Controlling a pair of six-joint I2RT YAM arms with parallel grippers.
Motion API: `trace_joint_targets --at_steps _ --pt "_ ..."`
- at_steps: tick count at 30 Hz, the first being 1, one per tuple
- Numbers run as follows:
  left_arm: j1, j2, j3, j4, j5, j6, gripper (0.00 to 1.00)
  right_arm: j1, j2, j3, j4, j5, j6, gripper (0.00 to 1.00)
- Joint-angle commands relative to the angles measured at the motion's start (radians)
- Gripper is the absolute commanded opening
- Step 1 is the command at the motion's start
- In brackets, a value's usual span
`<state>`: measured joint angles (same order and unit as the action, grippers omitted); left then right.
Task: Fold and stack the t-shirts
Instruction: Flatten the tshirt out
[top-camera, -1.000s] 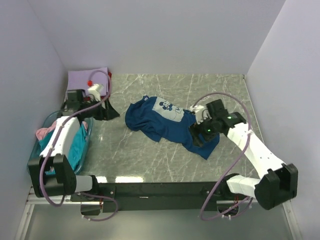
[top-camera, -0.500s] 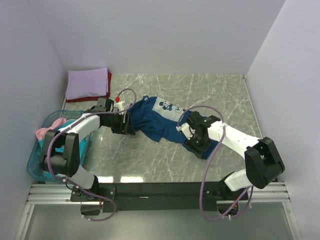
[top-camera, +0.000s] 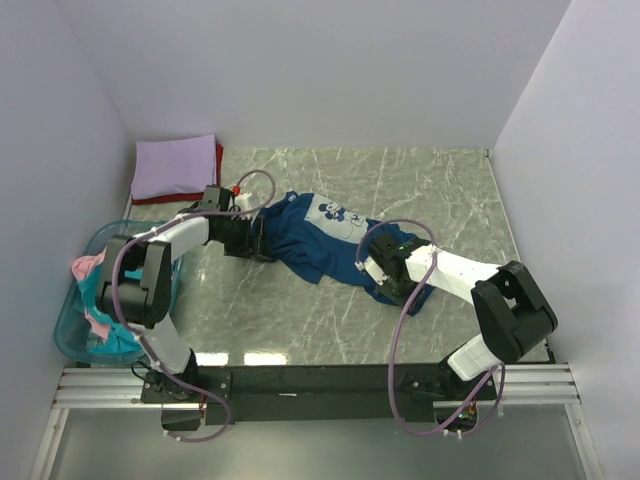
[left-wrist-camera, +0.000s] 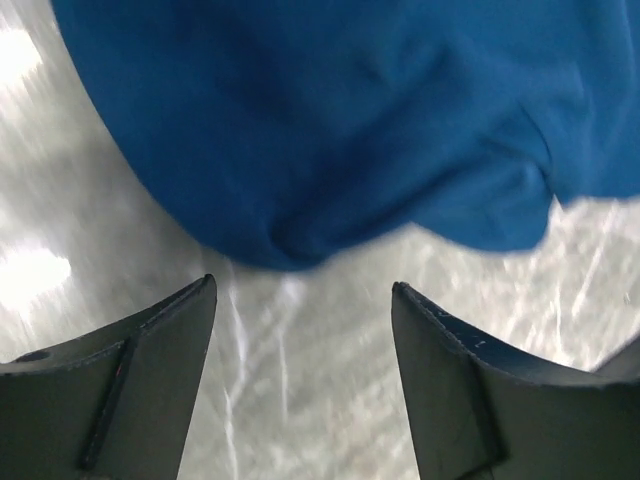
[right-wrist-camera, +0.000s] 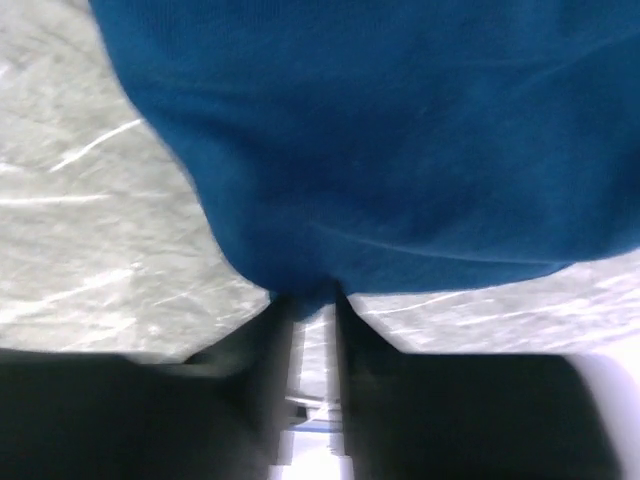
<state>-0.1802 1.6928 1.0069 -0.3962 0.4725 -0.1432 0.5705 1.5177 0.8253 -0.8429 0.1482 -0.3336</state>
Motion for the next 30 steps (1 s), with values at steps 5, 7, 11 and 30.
trace_joint_targets --at_steps 5,7,11,30 --pt "-0.012 0.152 0.154 0.024 -0.022 -0.029 0.53 -0.007 -0.080 0.005 0.036 0.120 0.005 0.00" --pt "-0.005 0.162 0.182 -0.016 -0.002 -0.004 0.32 -0.026 -0.134 0.011 0.025 0.132 -0.007 0.00" --pt "0.066 0.058 0.187 -0.114 0.011 0.046 0.01 -0.066 -0.279 0.037 -0.039 0.140 -0.039 0.00" --pt "0.134 -0.067 0.579 -0.692 -0.144 0.469 0.00 -0.224 -0.376 0.185 -0.131 -0.012 -0.412 0.00"
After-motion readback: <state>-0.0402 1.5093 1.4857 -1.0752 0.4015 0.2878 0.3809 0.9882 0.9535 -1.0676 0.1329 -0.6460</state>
